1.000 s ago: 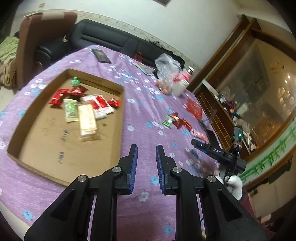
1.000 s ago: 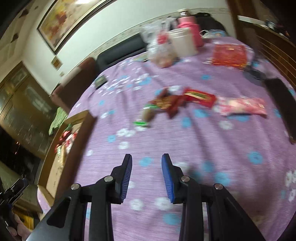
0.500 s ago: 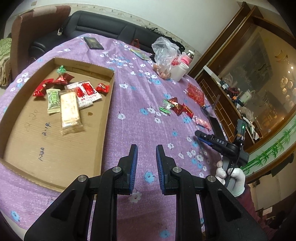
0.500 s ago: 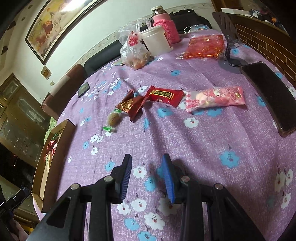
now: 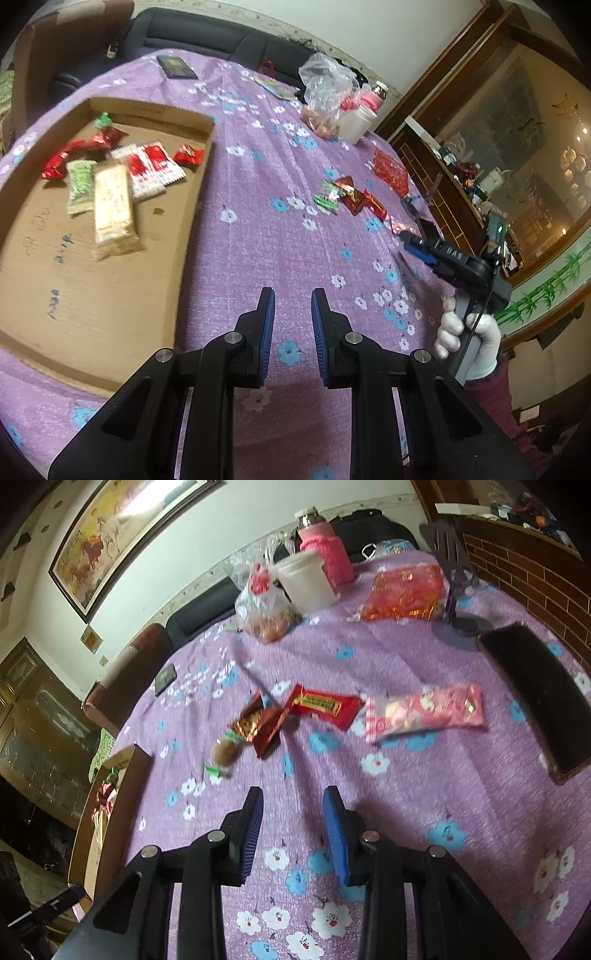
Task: Organize snacks
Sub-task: 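Grasp the red-gold wrapped candy with the right tool while the left tool reaches for a clear candy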
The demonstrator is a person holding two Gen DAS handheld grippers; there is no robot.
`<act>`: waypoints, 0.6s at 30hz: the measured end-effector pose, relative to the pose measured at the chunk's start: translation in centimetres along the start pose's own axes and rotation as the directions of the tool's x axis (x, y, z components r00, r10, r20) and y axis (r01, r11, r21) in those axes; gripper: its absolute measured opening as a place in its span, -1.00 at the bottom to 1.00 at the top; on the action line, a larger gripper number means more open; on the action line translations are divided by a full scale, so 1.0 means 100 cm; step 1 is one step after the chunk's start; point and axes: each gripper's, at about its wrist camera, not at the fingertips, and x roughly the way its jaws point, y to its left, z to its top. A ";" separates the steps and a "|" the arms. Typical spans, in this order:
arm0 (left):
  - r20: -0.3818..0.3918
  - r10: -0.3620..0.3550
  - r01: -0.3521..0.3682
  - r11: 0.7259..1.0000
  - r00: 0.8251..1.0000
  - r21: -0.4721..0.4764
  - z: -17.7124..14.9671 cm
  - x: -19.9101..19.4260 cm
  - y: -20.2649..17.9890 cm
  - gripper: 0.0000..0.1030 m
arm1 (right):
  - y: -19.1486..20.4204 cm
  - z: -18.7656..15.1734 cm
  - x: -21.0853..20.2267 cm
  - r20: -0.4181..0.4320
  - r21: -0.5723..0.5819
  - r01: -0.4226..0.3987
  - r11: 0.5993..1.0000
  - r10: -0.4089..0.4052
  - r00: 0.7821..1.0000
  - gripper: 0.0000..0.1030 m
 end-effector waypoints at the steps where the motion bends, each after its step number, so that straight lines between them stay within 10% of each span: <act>1: -0.012 -0.003 0.003 1.000 1.000 0.002 -0.001 0.004 -0.001 -0.65 | 0.000 0.002 -0.001 0.006 0.001 0.005 1.000 -0.005 1.000 -0.29; 11: -0.043 -0.007 0.008 1.000 0.999 0.023 -0.005 0.013 -0.011 -0.65 | 0.037 0.042 0.041 0.005 -0.056 -0.013 0.998 0.013 1.000 -0.29; 18: -0.042 -0.007 0.008 1.000 0.999 0.025 -0.009 0.007 -0.010 -0.65 | 0.063 0.078 0.109 -0.049 -0.134 0.107 0.985 -0.114 0.992 -0.29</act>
